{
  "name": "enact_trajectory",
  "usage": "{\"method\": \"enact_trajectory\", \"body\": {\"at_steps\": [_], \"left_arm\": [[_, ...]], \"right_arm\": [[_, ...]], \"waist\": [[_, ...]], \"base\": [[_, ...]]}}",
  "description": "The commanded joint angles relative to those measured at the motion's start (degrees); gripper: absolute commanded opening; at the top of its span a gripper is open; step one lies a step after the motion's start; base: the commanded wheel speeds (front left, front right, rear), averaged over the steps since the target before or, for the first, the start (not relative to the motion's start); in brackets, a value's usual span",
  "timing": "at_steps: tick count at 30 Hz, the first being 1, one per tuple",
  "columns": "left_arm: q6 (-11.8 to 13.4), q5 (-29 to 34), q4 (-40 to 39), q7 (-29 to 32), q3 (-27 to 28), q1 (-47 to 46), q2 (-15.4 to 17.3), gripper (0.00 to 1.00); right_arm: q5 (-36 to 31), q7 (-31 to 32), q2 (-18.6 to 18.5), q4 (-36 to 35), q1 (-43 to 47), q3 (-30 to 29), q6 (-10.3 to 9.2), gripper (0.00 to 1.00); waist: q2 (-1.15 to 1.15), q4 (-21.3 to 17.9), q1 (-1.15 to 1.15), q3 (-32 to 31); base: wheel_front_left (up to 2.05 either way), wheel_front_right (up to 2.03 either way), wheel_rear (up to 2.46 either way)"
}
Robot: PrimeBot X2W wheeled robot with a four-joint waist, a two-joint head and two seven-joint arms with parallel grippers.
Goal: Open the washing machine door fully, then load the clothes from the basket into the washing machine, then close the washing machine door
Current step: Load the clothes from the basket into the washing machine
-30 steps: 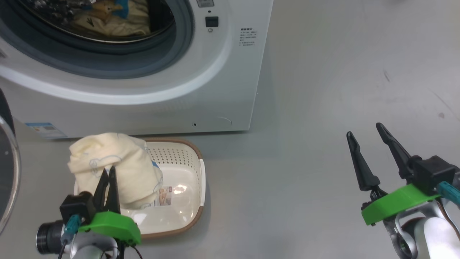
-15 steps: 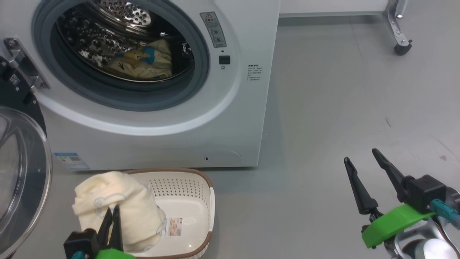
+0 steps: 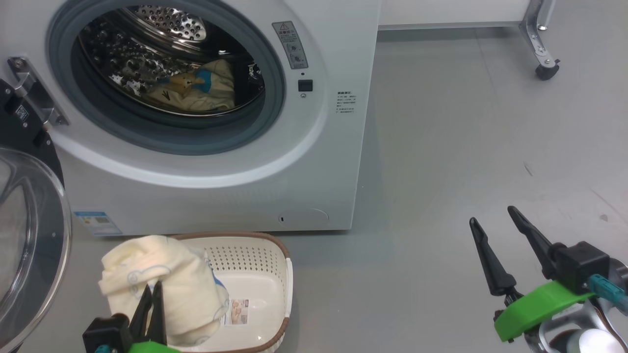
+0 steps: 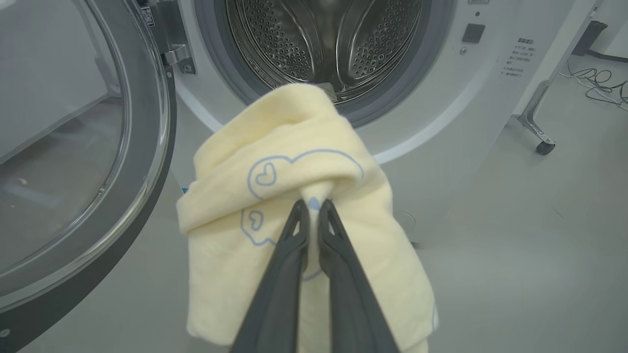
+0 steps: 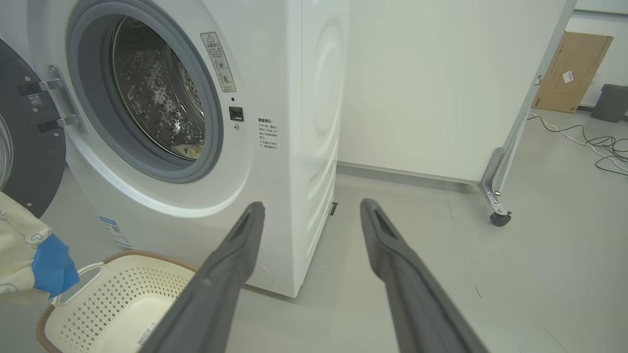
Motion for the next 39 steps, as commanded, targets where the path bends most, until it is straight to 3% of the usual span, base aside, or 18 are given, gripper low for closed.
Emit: {"method": "enact_trajectory", "body": {"at_steps": [1,14,23,30,39], "left_arm": [[0.99,-0.34,-2.12,-0.1,2.32,-2.71,1.15,0.0],[1.09,-0.27,-0.49,-1.48,2.38,-7.58,1.05,0.0],[0.75,-0.1,1.61,-0.95,4.02,-17.74,2.84,0.0],[-0.91,-0.85,3.87,3.15,6.12,-29.48,6.67,0.0],[-4.35,-1.41,8.22,13.46,7.55,-44.34,14.4,0.0]], "right_arm": [[0.27,-0.15,-0.27,-2.06,-1.24,1.26,0.01,1.0],[0.93,-0.42,-0.23,-2.31,-2.82,1.68,0.01,1.0],[1.97,-1.89,-0.2,-2.59,-6.41,2.06,0.01,1.0],[4.31,-4.91,-0.17,-0.79,-10.42,2.9,0.01,1.0],[8.95,-9.94,-0.17,4.78,-15.06,4.52,0.01,1.0]], "waist": [[0.0,0.01,0.0,0.08],[0.0,-0.62,0.0,4.29],[0.0,-4.25,0.0,13.14],[0.0,-8.59,0.0,21.55],[0.0,-14.06,0.0,29.02]], "base": [[0.0,0.0,0.0],[0.0,0.0,0.0],[0.0,0.0,0.0],[0.0,0.0,0.0],[0.0,0.0,0.0]]}}
